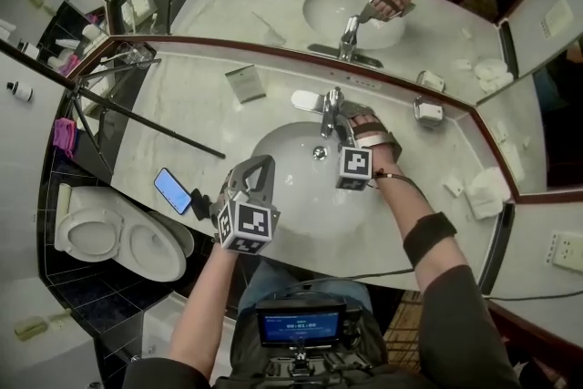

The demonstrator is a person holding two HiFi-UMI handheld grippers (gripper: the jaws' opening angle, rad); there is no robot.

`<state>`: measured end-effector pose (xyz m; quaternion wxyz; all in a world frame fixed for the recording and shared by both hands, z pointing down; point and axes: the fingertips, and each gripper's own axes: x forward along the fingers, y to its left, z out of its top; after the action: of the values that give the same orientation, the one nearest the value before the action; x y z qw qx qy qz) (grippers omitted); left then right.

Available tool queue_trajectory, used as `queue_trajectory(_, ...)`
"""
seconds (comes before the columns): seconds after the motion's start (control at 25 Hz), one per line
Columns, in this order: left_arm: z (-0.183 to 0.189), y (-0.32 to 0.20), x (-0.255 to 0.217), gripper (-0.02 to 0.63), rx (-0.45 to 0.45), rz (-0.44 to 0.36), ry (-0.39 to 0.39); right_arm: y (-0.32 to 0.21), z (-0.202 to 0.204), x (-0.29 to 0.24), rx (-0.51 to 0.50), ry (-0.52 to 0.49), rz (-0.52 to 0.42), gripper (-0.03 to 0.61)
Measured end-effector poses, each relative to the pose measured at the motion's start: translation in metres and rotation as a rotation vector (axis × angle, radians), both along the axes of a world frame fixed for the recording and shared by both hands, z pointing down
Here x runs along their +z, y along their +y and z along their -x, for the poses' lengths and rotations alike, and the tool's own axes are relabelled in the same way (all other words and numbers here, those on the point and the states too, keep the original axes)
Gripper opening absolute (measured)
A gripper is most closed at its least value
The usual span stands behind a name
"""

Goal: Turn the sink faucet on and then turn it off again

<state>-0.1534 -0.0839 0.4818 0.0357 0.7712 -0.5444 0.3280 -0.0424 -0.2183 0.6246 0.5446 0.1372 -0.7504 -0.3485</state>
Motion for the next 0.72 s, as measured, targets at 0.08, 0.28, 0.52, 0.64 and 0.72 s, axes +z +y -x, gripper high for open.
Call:
queue_trajectory(0.08, 0.001, 0.001, -0.004, 0.0, 0.006, -0.005, 0.006, 0.003, -0.006, -0.014, 0.035, -0.041, 0.009, 0.076)
queue_trajectory(0.28, 0.0, 0.003, -0.018, 0.0, 0.015, -0.02, 0.044, 0.004, -0.027, -0.064, 0.167, -0.179, 0.042, 0.018)
queue_trajectory(0.52, 0.003, 0.008, -0.023, 0.0, 0.05, -0.003, 0.111, 0.015, -0.052, -0.115, 0.364, -0.363, 0.135, 0.018)
queue_trajectory(0.64, 0.001, 0.004, -0.038, 0.0, 0.081, -0.017, 0.119, 0.023, -0.067, -0.132, 0.453, -0.453, 0.181, 0.018)
queue_trajectory(0.72, 0.003, 0.002, -0.045, 0.0, 0.093, -0.021, 0.131, 0.03, -0.08, -0.14, 0.531, -0.532, 0.224, 0.018)
